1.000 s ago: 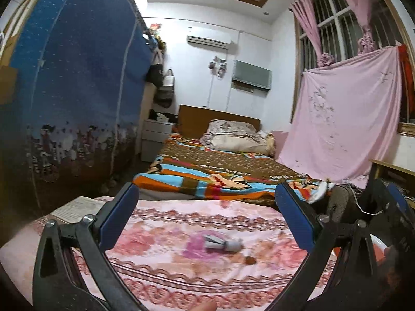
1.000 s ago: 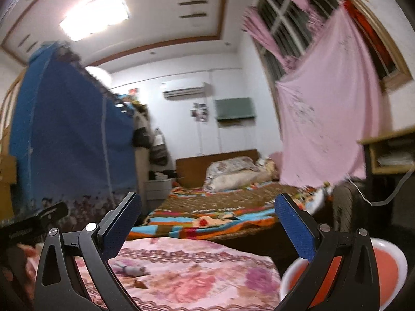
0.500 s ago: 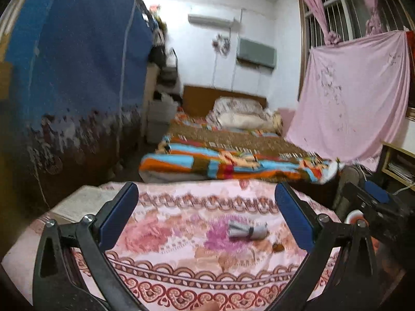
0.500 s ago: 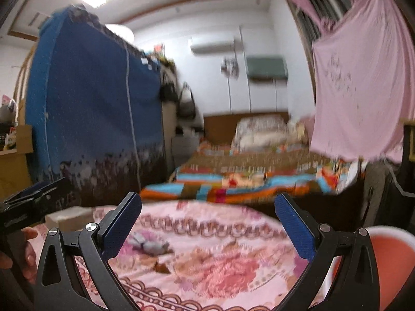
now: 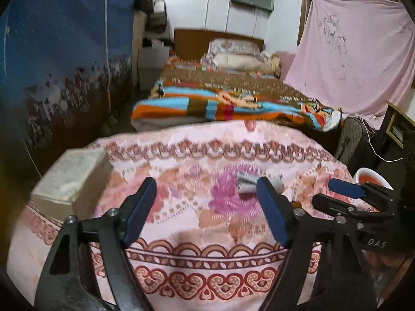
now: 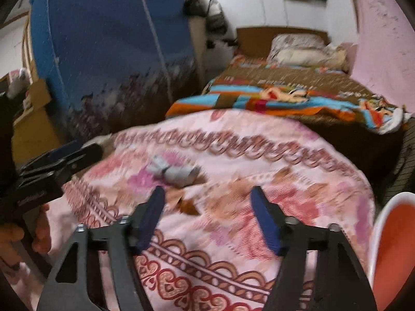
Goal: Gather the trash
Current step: 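Grasp the grey cloth with the left tool while the right tool grasps the brown scrap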
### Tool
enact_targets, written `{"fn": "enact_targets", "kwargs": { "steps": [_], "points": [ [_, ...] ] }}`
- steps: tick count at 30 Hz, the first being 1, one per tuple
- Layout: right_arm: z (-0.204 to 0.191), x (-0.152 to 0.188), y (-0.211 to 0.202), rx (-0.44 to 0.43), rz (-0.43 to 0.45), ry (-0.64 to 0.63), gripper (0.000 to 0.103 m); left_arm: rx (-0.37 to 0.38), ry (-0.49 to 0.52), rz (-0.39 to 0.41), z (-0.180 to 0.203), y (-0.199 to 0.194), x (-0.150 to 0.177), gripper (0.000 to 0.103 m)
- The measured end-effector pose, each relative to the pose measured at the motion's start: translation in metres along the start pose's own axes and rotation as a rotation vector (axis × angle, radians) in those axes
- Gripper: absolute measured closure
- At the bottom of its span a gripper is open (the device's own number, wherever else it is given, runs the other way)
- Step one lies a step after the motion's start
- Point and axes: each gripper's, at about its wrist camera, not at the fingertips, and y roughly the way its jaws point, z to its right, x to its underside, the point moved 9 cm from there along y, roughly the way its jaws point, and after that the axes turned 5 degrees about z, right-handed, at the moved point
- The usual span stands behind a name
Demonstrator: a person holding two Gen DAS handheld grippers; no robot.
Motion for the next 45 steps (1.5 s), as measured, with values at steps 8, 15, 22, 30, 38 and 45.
{"fn": "enact_targets", "kwargs": {
  "steps": [8, 15, 22, 30, 38, 45],
  "points": [
    [-0.013, 0.021, 0.027, -0.052, -0.164, -0.033, 0.073, 0.035, -0.011, -0.106, 0.004, 0.018, 0.015, 0.051],
    [-0.015, 0.018, 0.022, -0.077, -0.147, -0.025, 0.088, 0.088, -0.052, -0.158, 0.014, 0.03, 0.018, 0.055],
    [0.022, 0.006, 0.001, 0.018, -0.063, 0.071, 0.088, 0.149, -0.047, -0.187, 0.037, 0.04, 0.017, 0.056],
    [0.065, 0.008, -0.01, -0.023, -0.031, 0.293, 0.088, 0.175, 0.047, -0.233, 0.073, 0.054, 0.019, 0.055],
    [0.064, 0.006, -0.009, -0.032, -0.032, 0.305, 0.088, 0.107, 0.13, -0.273, 0.086, 0.072, 0.023, 0.056],
    [0.066, 0.007, -0.009, -0.032, -0.032, 0.303, 0.088, 0.082, 0.127, -0.263, 0.08, 0.071, 0.022, 0.072]
  ]
}}
